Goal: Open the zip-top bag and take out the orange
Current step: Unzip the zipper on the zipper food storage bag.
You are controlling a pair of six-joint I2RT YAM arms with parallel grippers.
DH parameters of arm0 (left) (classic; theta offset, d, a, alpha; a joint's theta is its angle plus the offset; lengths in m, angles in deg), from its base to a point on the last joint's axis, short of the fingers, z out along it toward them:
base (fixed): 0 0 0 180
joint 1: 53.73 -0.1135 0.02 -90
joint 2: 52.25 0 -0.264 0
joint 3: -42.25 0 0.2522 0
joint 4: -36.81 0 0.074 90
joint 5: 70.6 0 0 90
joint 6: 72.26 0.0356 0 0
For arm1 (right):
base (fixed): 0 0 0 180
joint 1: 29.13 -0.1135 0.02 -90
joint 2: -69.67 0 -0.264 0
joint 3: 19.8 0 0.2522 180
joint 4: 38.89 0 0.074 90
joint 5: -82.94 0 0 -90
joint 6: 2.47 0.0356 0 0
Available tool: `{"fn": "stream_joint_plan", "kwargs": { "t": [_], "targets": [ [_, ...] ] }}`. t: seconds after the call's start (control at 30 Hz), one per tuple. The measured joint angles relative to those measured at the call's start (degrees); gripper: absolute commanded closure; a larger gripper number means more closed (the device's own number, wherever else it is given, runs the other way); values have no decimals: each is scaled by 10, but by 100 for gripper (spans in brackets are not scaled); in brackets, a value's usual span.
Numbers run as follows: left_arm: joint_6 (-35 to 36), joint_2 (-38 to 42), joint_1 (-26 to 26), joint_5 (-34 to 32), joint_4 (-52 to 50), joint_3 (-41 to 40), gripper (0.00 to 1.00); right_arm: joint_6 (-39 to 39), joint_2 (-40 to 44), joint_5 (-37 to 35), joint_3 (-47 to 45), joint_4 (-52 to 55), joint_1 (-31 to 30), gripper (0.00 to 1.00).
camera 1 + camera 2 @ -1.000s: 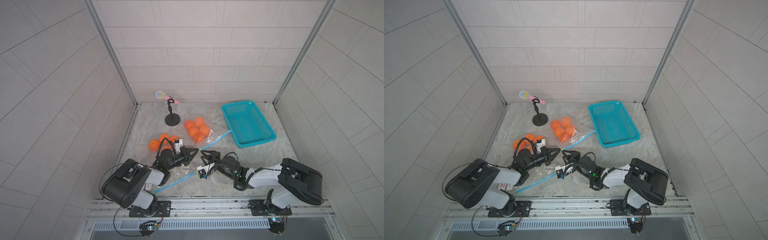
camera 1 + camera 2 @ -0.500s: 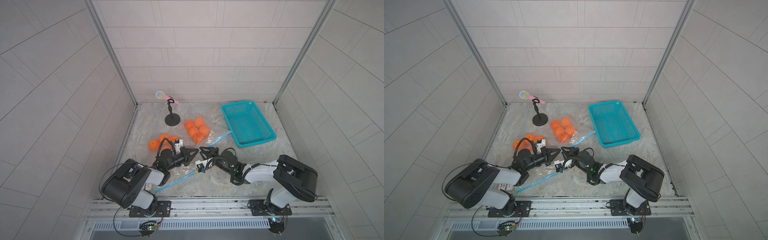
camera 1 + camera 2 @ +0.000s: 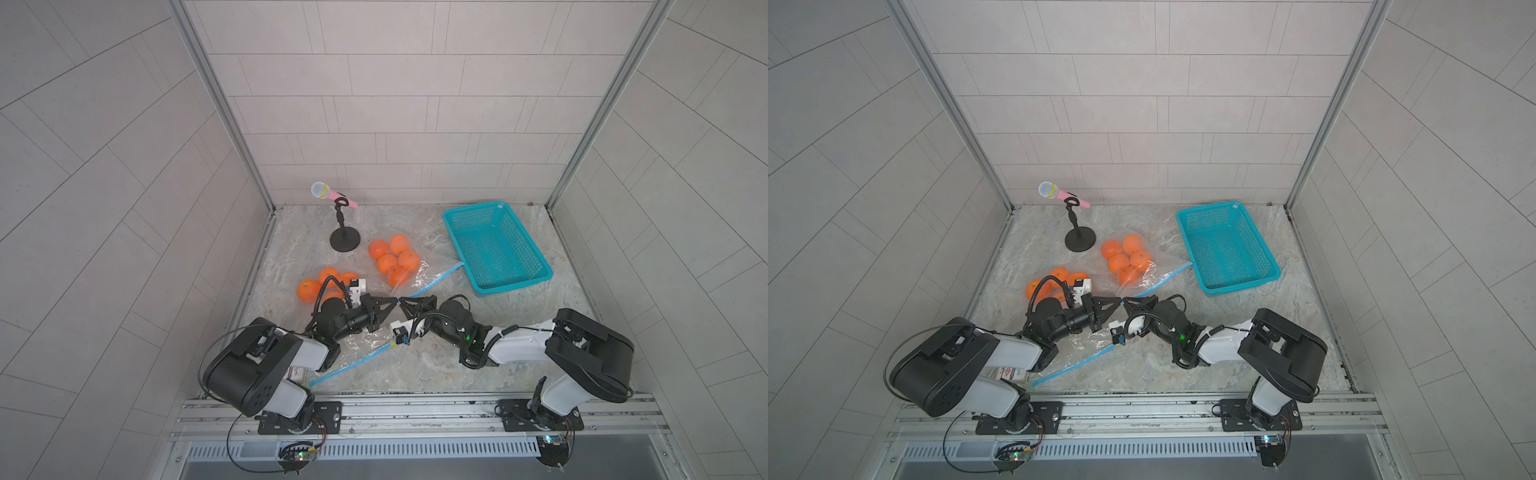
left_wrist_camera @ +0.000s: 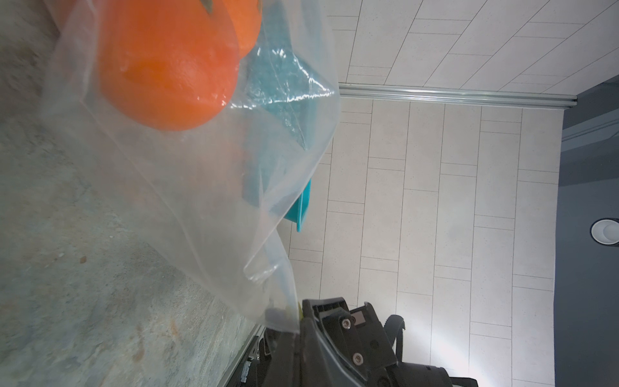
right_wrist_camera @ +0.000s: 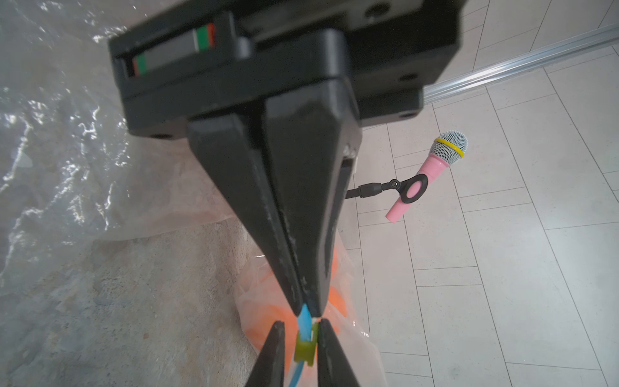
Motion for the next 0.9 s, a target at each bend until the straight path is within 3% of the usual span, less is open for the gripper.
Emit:
{"fn": "stream_joint_plan", "kwargs": {
  "t": [0.47,0.9],
  "targets": [
    [-7,4,0,3,-1,0,100,4,7,-1,9,22,2,100],
    [-38,41,-2,5,-6,-10,100,25,12,20,3,-5,13,100]
  ]
}}
